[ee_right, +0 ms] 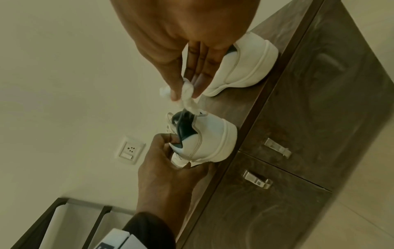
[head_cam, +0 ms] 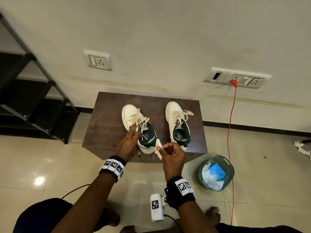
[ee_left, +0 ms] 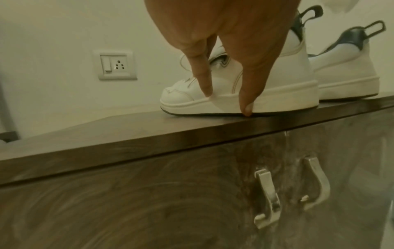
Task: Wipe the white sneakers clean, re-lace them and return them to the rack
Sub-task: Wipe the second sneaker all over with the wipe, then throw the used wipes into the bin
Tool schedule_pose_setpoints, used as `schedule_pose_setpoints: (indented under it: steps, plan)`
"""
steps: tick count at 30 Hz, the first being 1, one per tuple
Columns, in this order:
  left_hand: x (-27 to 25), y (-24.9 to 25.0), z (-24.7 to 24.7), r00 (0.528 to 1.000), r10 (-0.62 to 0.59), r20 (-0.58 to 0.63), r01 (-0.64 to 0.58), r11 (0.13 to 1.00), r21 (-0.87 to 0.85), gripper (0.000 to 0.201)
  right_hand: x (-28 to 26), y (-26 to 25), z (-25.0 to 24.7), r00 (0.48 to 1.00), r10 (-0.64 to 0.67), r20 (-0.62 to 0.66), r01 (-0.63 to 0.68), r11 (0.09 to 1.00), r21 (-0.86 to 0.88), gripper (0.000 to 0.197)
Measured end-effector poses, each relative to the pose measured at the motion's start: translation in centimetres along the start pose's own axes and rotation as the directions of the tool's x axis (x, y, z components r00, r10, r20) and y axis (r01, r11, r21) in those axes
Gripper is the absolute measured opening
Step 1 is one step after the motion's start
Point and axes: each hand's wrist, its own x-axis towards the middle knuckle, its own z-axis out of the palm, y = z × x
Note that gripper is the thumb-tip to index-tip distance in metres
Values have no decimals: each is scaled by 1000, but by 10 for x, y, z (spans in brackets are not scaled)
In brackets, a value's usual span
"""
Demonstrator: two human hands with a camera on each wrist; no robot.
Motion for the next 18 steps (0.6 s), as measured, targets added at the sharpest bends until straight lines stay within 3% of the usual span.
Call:
schedule_pose_setpoints:
  steps: [7,10,12,15,18]
  plan:
    - [14,5,-11,998,-61,10,62,995,-76,70,24,-3,-31,999,35,-28,-32,992,121,33]
    - [5,30,-11,979,-196,-51,192,979,-70,70,30,-4,-46,997,48,-54,-40,988,149,32]
    - [-1,70,-11,966,-227,-124,216,971,-98,63,33,-6,-64,994,60,-96,-42,982,182,24]
    - [-6,134,-8,963,-142,-231,141,990,-22,58,38,-7,-93,986,45,-160,-18,986,167,19]
    - [0,192,9,982,-6,-188,16,999,51,44,49,3,-137,974,38,-224,-16,995,98,18]
